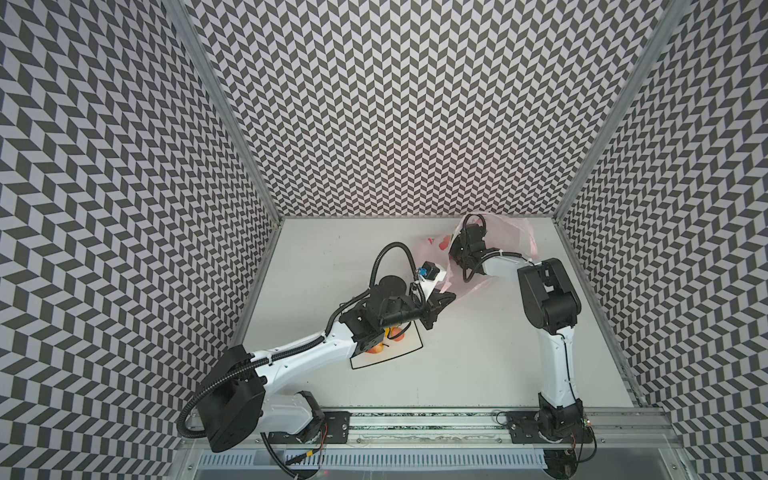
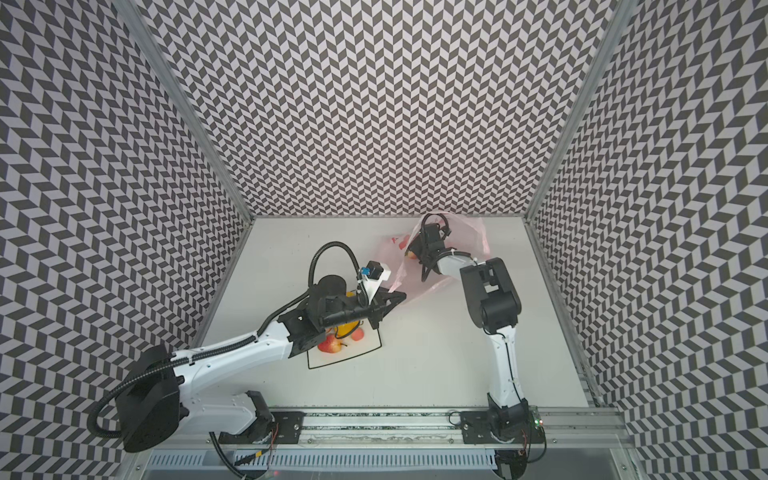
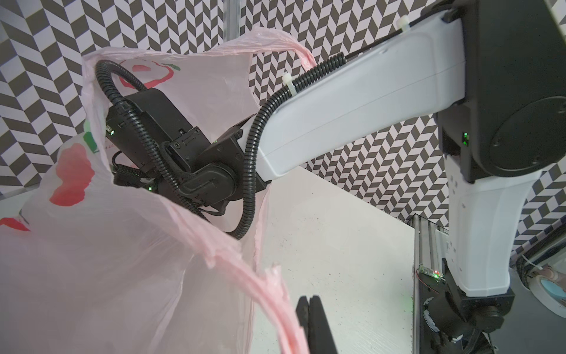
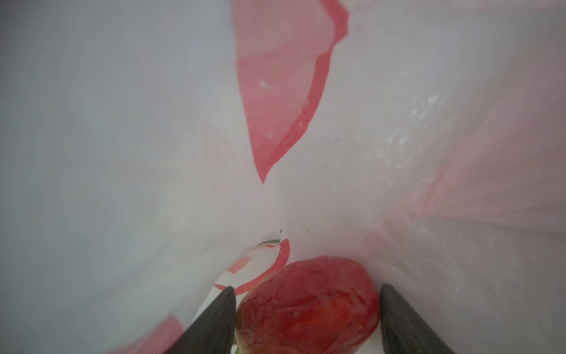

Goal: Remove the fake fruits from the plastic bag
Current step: 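Lower the right gripper and close it on the last strawberry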

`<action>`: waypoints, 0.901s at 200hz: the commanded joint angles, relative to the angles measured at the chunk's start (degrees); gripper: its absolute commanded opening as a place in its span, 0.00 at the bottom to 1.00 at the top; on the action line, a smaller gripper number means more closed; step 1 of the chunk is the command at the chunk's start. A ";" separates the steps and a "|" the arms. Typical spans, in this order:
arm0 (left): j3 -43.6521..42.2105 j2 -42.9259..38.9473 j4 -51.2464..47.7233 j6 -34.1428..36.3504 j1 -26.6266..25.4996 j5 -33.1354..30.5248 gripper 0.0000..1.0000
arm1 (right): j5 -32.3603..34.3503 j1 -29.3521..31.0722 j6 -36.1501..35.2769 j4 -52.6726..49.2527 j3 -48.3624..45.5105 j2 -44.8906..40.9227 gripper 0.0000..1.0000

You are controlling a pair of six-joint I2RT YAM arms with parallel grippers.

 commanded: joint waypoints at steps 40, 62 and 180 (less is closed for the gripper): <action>-2.86 -3.26 -0.21 0.30 -0.20 -4.46 0.00 | 1.02 -0.28 -8.31 -5.53 1.59 1.21 0.49; -3.73 -3.67 0.31 -0.25 0.23 -7.16 0.00 | 1.09 -0.25 -13.78 -5.71 -0.28 -1.73 0.43; -5.62 -2.24 3.31 -3.74 3.17 -6.02 0.00 | -3.06 1.54 -18.10 -5.20 -11.11 -15.37 0.78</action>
